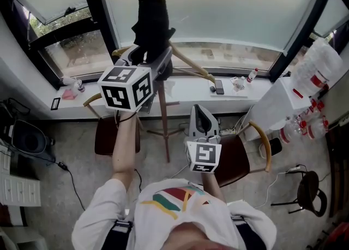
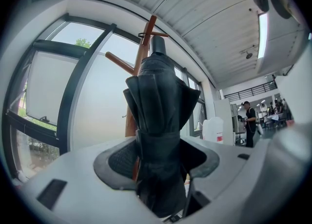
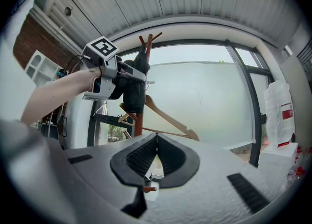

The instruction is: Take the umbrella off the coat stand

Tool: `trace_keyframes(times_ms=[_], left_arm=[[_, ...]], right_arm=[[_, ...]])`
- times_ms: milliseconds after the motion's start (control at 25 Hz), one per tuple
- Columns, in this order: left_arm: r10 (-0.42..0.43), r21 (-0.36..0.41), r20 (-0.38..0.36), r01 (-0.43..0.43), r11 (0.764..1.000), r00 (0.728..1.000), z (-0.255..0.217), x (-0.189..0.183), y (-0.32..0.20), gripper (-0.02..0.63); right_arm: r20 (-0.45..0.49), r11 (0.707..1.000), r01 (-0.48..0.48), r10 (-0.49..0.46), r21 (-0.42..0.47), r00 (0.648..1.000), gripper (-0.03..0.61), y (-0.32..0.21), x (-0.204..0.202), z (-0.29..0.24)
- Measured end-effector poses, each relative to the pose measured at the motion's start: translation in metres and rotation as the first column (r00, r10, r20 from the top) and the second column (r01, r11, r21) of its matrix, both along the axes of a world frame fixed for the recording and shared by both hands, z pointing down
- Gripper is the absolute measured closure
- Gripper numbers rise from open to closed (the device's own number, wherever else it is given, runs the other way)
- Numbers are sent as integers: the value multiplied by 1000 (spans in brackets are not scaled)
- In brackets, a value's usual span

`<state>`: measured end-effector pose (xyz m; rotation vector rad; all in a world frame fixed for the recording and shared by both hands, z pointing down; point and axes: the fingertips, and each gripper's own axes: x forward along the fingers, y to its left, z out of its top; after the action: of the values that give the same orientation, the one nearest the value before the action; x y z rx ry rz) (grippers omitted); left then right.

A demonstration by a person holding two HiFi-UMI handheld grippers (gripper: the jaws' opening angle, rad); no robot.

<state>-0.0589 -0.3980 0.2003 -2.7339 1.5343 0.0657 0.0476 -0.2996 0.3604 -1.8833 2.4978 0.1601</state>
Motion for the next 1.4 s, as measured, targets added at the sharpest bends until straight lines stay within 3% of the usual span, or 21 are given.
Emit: trace_keyframes(times_ms=[320, 800, 1400], left_arm=[[-45, 85, 30, 42, 995, 999, -34, -6, 6, 354], [-81, 158, 1, 80, 984, 997, -74, -23, 15, 356], [-146, 261, -40, 152, 953, 988, -139, -47, 30, 356]], right_arm=[[9, 1000, 7, -7, 11, 1000, 578, 1, 2, -4], [12, 999, 28, -28, 26, 1000, 578, 3, -6, -13], [3, 997, 52, -52, 59, 999, 578, 12, -10, -28]])
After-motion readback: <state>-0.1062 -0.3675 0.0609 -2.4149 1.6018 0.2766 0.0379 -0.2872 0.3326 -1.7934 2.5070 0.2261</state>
